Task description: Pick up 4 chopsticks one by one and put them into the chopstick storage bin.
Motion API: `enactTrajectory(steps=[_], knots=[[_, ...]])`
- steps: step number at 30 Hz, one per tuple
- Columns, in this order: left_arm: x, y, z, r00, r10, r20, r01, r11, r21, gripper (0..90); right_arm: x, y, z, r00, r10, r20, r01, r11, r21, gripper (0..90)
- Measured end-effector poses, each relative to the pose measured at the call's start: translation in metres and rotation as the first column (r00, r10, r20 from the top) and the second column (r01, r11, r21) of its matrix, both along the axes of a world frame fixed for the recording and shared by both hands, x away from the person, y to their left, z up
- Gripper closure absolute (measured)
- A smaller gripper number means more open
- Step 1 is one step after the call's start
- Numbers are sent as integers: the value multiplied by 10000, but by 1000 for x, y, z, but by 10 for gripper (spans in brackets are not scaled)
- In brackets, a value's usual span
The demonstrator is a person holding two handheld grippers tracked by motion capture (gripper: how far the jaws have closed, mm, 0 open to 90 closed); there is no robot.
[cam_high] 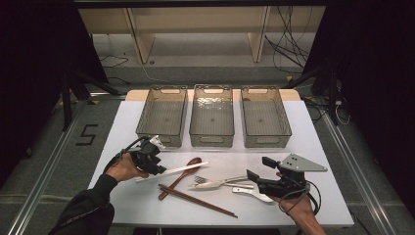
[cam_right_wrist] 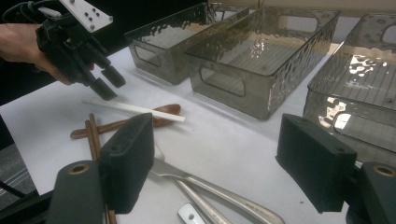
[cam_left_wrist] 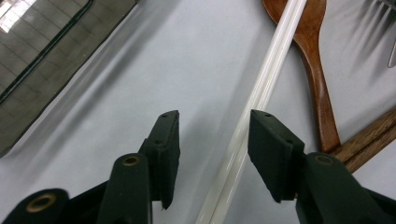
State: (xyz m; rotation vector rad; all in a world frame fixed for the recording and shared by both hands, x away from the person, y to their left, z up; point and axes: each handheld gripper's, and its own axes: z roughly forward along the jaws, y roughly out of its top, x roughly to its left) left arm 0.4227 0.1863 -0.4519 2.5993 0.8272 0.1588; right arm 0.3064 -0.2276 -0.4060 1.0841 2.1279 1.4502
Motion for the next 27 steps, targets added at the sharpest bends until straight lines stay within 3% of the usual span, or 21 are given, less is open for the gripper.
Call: enactTrajectory(steps=[8,18,27], knots=[[2,0,-5,9997,-170,-146,173,9997,178,586,0,0,0,10000,-3,-16,3,10000,-20,286],[3,-3,-6,9998,-183,-91,185,9997,186,583,0,1,-1,10000,-6,-46,6,10000,-57,287],[5,-8,-10,9984,-485,-292,496,9980,396,586,0,0,-1,10000,-25,-44,25,10000,-72,289]])
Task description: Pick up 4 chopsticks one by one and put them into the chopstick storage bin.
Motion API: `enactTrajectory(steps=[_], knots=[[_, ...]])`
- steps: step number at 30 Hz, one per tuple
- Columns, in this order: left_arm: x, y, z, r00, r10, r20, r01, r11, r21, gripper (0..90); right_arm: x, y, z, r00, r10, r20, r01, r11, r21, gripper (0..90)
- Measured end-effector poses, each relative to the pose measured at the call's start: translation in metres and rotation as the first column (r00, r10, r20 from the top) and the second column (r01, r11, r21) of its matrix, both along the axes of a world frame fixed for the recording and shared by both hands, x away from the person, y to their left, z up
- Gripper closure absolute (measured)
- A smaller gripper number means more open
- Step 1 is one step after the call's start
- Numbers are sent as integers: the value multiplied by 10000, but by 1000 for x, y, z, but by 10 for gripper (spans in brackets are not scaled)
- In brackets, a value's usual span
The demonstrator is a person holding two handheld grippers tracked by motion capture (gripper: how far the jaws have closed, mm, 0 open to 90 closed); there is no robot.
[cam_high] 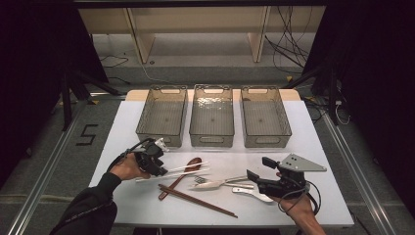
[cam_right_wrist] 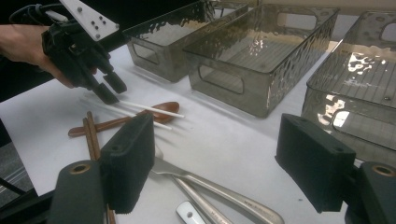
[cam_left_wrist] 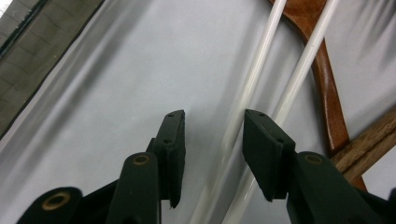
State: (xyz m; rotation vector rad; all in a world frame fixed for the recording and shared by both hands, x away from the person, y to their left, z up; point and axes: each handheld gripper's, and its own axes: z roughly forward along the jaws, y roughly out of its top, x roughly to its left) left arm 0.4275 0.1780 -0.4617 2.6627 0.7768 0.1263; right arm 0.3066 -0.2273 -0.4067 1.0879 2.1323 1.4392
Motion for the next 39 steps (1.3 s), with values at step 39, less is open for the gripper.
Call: enactTrajectory(steps=[39], knots=[[-1,-11,-4,9838,-1768,294,1760,9840,272,833,0,0,0,10000,32,-41,-32,10000,-40,295]])
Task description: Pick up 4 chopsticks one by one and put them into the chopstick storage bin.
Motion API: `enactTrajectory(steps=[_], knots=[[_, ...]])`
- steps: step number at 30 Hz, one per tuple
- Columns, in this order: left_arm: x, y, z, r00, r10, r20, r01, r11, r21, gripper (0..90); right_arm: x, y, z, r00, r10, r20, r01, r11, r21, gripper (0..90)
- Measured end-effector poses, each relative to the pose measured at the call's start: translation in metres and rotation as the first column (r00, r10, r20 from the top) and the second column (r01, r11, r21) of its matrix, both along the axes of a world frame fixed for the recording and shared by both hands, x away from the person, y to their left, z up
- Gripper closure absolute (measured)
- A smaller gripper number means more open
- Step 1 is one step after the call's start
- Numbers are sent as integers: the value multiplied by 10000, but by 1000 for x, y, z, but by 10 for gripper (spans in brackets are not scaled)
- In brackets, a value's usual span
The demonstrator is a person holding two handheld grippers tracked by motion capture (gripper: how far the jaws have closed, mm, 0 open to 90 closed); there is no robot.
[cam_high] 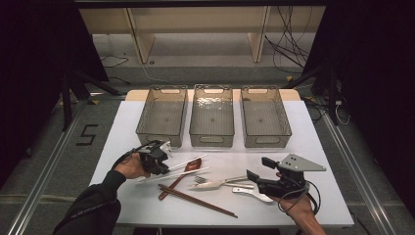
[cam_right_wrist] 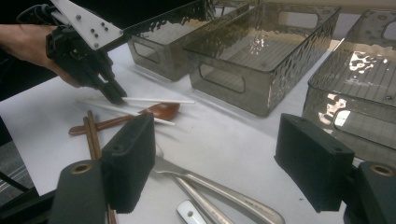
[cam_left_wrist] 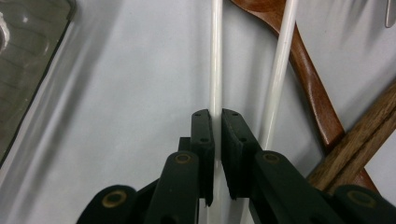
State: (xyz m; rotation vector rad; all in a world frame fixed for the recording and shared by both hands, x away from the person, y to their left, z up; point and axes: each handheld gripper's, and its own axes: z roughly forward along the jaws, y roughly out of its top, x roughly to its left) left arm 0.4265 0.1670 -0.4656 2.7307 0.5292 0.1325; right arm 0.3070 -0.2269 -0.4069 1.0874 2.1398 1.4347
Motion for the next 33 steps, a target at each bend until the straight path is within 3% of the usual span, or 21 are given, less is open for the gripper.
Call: enactTrajectory(steps=[4,9,16,25,33], knots=[[0,0,1,9996,-237,168,235,9996,123,837,0,0,0,10000,-6,-13,6,10000,5,295],[-1,1,3,9995,-138,293,142,9998,-129,842,0,0,0,10000,12,-7,-12,10000,-13,296],[-1,2,8,9985,-196,520,202,9997,-117,843,0,0,0,10000,6,-6,-6,10000,-10,296],[-5,5,26,9943,116,1063,-52,9981,-607,843,0,0,0,10000,3,17,-3,10000,-10,296],[-8,5,40,9914,317,1273,-183,9943,-1050,843,-1,0,0,10000,2,53,-2,10000,11,296]])
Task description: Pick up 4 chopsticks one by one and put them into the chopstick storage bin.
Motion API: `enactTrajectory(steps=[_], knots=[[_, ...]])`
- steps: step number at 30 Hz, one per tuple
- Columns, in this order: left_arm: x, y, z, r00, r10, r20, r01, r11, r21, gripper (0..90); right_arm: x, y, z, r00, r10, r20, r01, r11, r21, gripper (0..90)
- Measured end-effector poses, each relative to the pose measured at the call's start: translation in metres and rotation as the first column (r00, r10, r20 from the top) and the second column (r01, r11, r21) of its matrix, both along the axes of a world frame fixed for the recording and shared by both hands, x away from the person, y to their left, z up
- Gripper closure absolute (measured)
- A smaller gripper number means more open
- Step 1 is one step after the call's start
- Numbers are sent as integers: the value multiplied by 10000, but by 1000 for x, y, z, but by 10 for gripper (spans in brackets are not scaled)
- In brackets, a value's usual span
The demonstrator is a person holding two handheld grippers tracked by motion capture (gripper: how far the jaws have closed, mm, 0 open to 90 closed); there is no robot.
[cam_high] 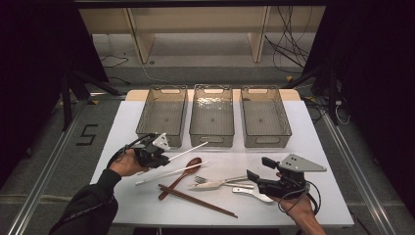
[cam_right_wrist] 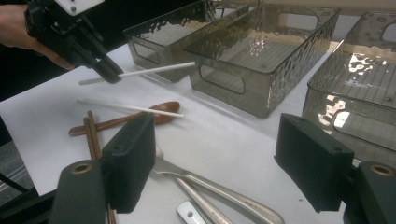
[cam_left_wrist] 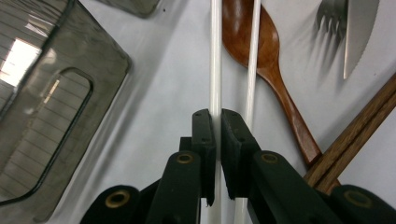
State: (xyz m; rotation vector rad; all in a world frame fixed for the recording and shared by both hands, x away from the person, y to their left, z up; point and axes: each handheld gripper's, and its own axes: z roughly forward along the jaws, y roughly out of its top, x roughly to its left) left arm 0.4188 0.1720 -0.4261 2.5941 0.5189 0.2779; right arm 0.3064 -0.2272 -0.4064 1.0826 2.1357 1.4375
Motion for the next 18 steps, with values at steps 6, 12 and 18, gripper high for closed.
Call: enactTrajectory(steps=[6,12,18], knots=[[1,4,8,9992,362,173,-352,9979,-540,843,0,0,0,10000,7,-11,-7,10000,-3,296],[2,7,19,9958,866,308,-818,9877,-1332,843,0,0,0,10000,-15,9,15,10000,4,296],[5,10,31,9898,1368,407,-1254,9695,-2108,842,0,0,0,10000,-13,20,13,10000,-21,296]])
